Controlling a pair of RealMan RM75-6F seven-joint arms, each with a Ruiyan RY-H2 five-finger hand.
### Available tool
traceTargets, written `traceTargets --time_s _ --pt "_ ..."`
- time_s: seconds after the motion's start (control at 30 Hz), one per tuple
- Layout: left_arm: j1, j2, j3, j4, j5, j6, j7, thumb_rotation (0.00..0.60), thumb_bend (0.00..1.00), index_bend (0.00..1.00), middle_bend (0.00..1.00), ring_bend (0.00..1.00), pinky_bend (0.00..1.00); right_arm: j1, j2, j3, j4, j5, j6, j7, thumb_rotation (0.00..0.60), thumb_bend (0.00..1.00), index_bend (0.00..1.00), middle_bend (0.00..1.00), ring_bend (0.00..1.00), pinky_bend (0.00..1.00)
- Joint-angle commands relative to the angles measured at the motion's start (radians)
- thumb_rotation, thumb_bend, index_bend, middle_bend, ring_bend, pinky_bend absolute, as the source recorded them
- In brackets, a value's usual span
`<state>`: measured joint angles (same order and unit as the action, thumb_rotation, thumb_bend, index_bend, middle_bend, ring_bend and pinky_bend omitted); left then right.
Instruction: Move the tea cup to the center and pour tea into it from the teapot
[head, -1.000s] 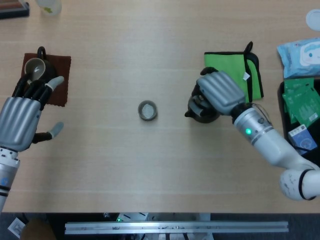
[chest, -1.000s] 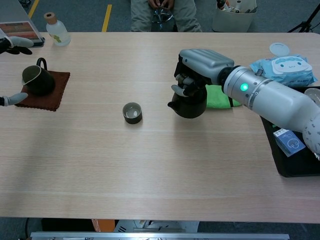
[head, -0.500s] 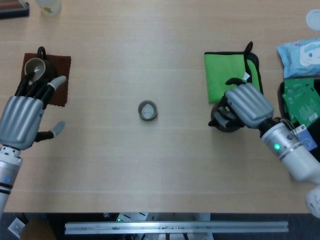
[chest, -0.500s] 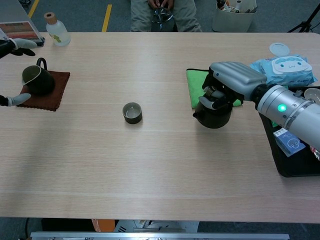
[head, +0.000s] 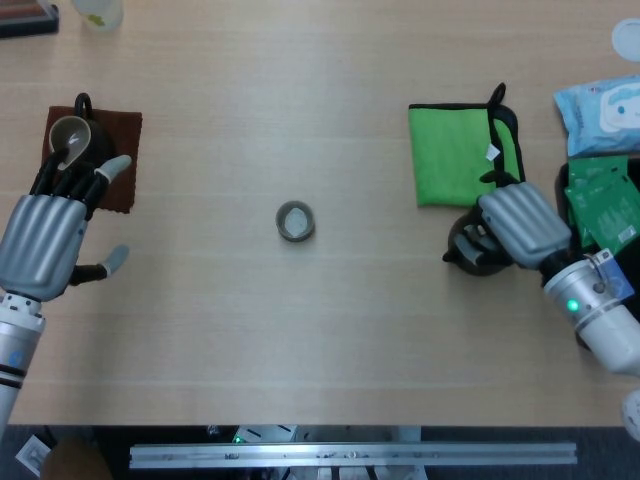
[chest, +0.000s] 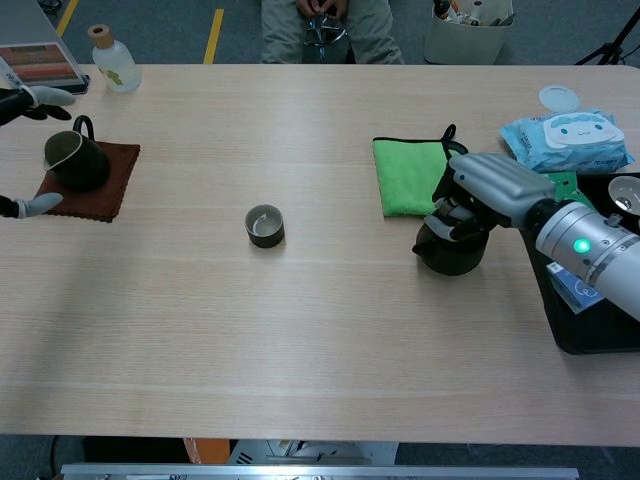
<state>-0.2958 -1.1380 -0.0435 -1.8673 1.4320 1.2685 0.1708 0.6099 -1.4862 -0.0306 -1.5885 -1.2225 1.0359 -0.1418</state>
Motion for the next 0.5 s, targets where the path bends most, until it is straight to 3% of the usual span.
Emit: traceTargets --time_s 0.03,0.5 --pt "-0.002 -0.002 -0.002 0.003 -0.008 -0.004 0.0 0.6 0.25 0.1 0.2 0.17 0.07 -0.009 -0.016 0.002 0.024 -0.007 -0.011 0.005 0.6 0.39 0.95 0.91 0.82 0.19" --pt "-0.011 -0.009 -0.004 0.011 -0.022 -0.017 -0.002 0.6 0.25 0.1 0.2 0.17 0.07 -0.031 -0.055 0.02 0.083 -0.016 -0.044 -0.004 0.6 0.39 0.94 0.89 0.81 0.19"
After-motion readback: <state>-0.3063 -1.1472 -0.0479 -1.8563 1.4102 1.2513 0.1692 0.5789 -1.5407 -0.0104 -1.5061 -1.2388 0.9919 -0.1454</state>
